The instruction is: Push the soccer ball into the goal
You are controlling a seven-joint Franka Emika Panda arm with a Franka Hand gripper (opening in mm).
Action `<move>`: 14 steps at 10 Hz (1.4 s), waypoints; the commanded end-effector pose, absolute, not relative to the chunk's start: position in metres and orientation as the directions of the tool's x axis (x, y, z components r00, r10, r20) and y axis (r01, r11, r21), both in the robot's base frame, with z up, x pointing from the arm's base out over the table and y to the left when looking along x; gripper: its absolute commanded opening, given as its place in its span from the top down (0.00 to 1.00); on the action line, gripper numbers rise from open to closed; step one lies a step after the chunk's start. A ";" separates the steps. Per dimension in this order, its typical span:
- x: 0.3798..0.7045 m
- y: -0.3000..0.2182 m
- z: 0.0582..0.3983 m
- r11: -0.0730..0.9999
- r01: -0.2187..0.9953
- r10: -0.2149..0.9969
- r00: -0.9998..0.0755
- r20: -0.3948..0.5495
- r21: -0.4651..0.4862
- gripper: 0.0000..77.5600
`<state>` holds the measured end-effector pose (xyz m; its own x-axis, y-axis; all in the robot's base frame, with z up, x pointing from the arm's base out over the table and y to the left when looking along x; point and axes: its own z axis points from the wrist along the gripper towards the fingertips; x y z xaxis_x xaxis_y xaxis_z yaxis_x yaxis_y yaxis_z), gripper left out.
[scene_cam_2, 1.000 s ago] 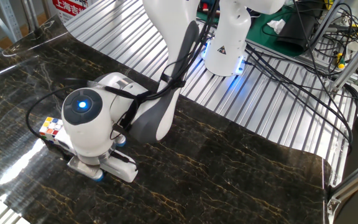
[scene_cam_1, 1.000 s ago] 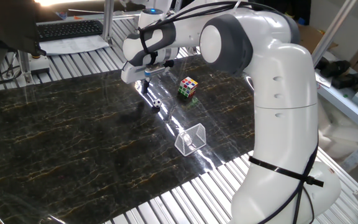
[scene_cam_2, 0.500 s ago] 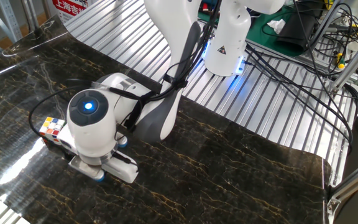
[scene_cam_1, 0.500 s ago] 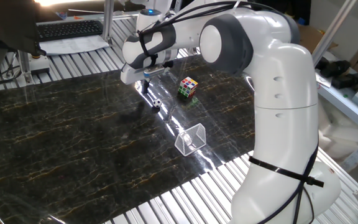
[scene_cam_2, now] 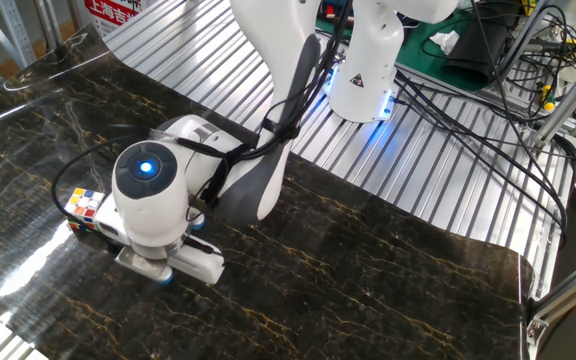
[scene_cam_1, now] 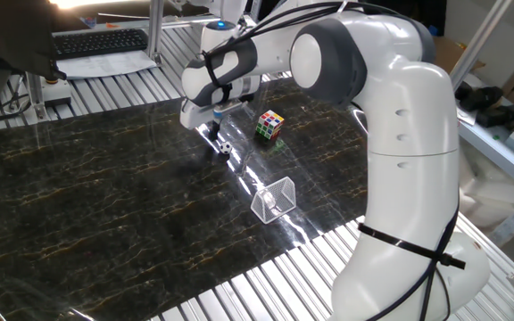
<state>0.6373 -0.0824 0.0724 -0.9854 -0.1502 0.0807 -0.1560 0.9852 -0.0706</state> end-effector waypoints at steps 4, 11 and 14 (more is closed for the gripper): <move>0.629 -0.097 0.068 0.982 -0.176 -0.167 -0.980 0.108 -0.073 1.00; 0.588 -0.099 0.076 0.985 -0.153 -0.141 -0.979 0.144 -0.077 1.00; 0.580 -0.099 0.075 0.987 -0.145 -0.135 -0.980 0.144 -0.068 1.00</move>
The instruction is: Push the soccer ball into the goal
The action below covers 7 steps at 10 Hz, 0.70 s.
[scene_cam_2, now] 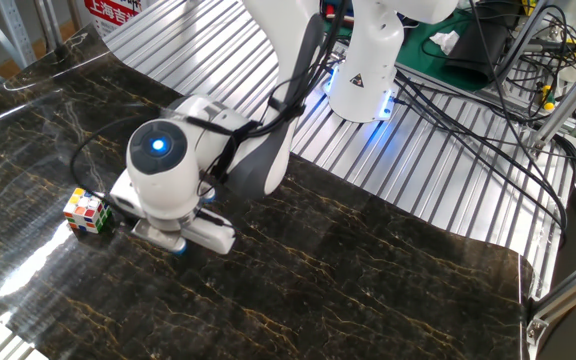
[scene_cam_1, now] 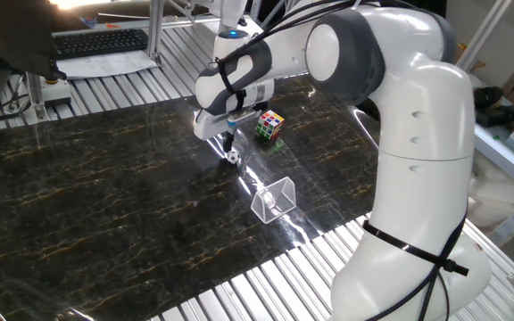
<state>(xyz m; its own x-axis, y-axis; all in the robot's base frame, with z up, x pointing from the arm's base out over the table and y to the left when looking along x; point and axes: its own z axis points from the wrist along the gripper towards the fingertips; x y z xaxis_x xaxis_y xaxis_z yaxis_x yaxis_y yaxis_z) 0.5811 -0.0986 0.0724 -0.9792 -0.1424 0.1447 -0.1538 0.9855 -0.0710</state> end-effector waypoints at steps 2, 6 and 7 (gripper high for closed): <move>0.576 -0.100 0.074 0.989 -0.128 -0.115 -0.981 0.157 -0.071 1.00; 0.560 -0.096 0.069 0.988 -0.135 -0.123 -0.980 0.157 -0.071 1.00; 0.553 -0.097 0.068 0.988 -0.136 -0.123 -0.980 0.156 -0.077 1.00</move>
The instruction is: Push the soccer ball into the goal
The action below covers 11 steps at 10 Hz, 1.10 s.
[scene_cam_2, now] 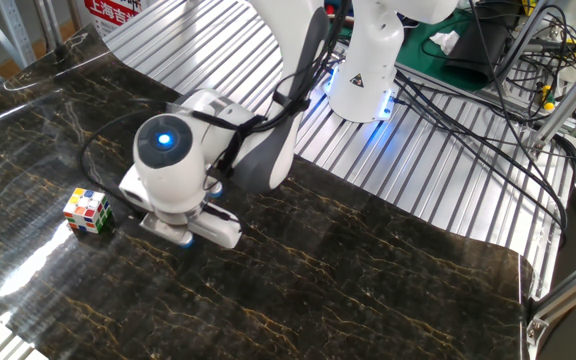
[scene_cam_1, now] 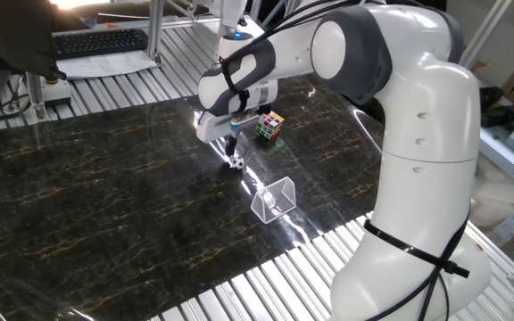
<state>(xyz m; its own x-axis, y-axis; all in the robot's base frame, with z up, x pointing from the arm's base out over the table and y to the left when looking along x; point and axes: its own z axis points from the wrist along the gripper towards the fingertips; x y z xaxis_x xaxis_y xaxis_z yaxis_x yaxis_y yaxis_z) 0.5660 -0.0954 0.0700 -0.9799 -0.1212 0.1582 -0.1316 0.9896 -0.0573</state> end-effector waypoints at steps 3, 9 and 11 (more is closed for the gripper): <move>0.543 -0.103 0.065 0.985 -0.139 -0.122 -0.980 0.159 -0.100 1.00; 0.545 -0.078 0.073 0.996 -0.090 -0.084 -0.985 0.149 -0.030 1.00; 0.537 -0.066 0.077 0.983 -0.180 -0.174 -0.969 0.173 -0.019 1.00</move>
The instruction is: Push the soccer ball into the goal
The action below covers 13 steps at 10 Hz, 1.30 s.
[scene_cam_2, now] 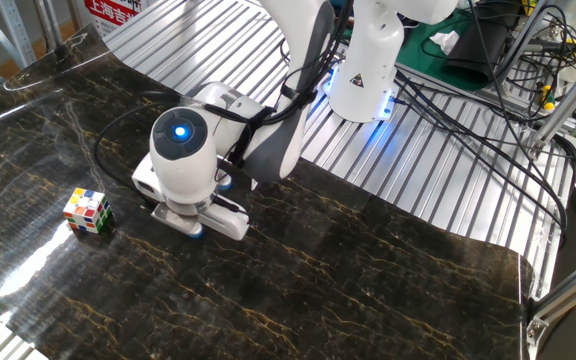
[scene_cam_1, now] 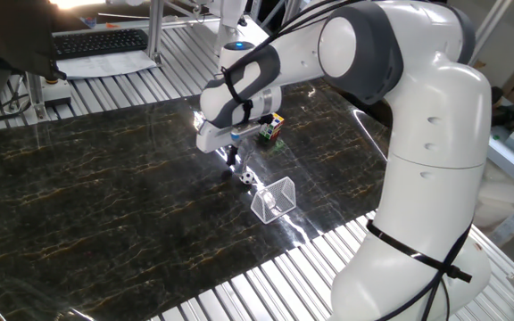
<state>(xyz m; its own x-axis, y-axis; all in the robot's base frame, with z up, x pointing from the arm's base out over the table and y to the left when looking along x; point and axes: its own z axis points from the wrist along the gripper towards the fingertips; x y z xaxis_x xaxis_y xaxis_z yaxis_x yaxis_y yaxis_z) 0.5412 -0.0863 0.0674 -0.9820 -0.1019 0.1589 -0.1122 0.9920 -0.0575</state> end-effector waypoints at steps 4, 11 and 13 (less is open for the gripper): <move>0.516 -0.074 0.071 0.971 -0.236 -0.226 -0.956 0.185 -0.034 1.00; 0.504 -0.092 0.066 0.969 -0.235 -0.216 -0.955 0.206 -0.073 1.00; 0.496 -0.095 0.064 0.970 -0.235 -0.216 -0.952 0.218 -0.068 1.00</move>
